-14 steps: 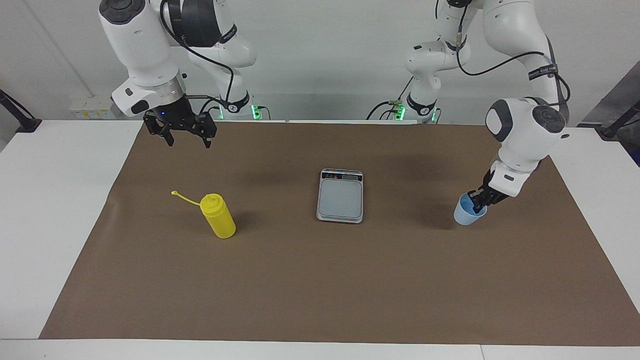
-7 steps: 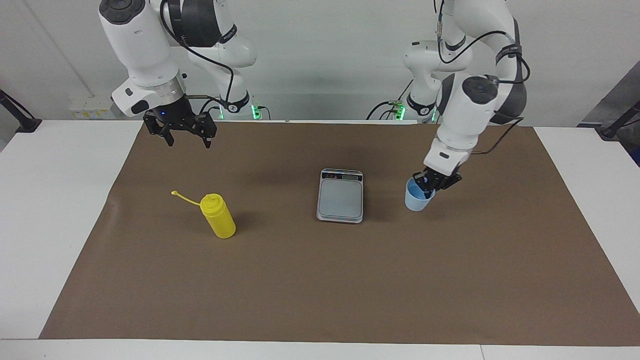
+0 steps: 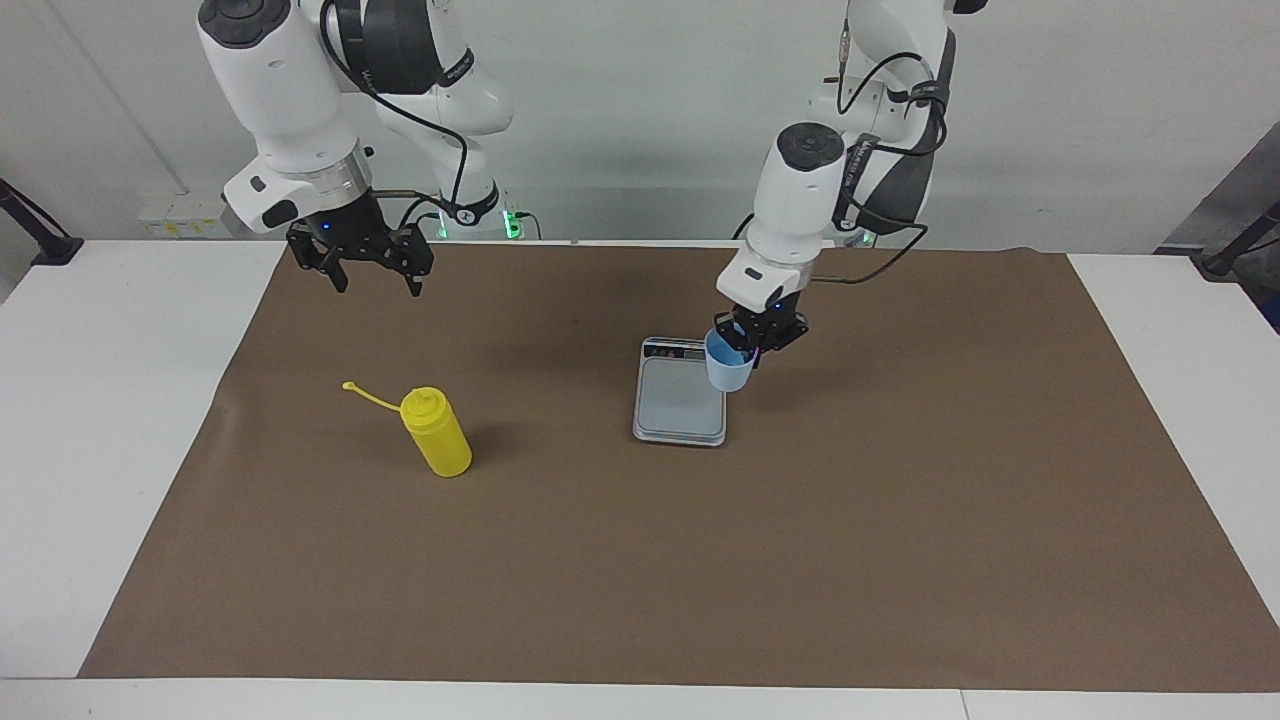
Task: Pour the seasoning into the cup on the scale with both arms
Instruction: 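Carry the cup with the left gripper onto the scale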
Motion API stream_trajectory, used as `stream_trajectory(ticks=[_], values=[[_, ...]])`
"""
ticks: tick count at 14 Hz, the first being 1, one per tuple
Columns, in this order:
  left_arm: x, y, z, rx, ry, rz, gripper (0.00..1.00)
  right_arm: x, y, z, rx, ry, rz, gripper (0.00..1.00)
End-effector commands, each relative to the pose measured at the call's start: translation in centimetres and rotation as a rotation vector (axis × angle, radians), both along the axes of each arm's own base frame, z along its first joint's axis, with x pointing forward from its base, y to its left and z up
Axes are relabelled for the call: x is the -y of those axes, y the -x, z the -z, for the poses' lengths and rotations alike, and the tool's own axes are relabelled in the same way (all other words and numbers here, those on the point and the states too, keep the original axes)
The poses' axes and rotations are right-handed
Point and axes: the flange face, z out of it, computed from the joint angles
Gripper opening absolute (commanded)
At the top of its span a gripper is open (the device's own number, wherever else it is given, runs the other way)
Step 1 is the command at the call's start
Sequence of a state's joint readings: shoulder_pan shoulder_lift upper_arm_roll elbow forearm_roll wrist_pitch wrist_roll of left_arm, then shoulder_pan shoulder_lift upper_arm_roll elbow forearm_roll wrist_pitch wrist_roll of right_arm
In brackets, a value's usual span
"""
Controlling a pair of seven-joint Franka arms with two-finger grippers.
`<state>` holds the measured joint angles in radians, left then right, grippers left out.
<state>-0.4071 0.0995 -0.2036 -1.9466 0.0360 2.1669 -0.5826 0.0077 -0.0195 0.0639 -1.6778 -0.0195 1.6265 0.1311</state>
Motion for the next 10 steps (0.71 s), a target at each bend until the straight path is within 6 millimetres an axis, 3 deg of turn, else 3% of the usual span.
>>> stream_trajectory(ticks=[1,7,10], values=[[2.7,1.3,3.4,0.003,-0.011,0.026,0.00,0.0,0.5,0.0,0.013,0.000,0.005,1.00],[4.7,1.5,7.0,0.023,-0.007,0.047,0.00,0.0,0.5,0.0,0.013,-0.001,0.002,1.00],[4.9,1.5,7.4,0.025,-0.009,0.040,0.00,0.0,0.5,0.0,0.013,-0.002,0.002,1.00]])
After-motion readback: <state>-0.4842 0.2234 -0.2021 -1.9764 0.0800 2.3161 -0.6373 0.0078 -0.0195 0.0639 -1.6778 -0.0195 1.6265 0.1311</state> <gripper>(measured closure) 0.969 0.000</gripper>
